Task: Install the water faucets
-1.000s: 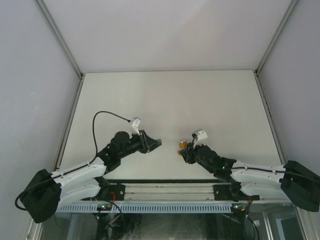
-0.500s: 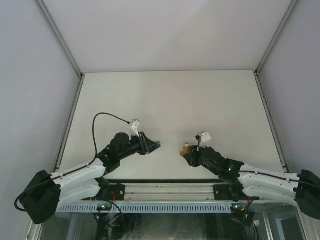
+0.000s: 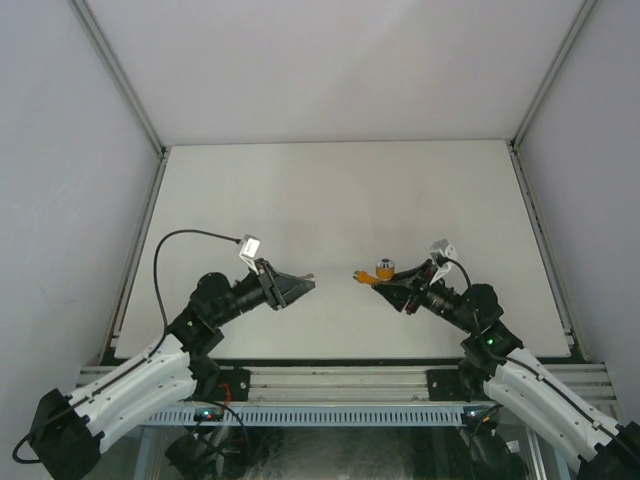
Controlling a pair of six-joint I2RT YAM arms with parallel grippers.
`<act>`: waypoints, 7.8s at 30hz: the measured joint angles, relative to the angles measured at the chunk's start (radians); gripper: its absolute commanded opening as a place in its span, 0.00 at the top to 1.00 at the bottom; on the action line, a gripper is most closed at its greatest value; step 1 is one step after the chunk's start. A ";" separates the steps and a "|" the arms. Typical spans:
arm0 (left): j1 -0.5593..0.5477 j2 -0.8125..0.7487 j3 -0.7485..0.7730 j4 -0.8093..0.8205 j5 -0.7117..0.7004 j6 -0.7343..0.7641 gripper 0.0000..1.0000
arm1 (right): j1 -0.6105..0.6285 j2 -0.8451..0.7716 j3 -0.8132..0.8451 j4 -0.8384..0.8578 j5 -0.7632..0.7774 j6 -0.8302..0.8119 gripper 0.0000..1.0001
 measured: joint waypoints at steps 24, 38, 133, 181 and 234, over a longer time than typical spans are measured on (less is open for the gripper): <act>0.008 -0.085 0.056 0.067 0.412 -0.109 1.00 | 0.039 -0.051 0.134 0.254 -0.455 -0.381 1.00; 0.328 0.311 0.139 0.641 0.589 -0.342 1.00 | -0.261 0.475 0.377 0.640 -0.695 0.011 1.00; 0.320 0.455 0.373 0.950 0.673 -0.700 1.00 | -0.048 0.669 0.800 0.351 -0.761 -0.304 1.00; 0.324 0.381 0.377 0.860 0.673 -0.343 1.00 | -0.039 0.708 0.716 0.518 -0.534 0.432 1.00; 0.141 0.047 0.416 -0.130 0.423 1.150 1.00 | -0.051 0.928 0.583 0.657 -0.473 1.217 1.00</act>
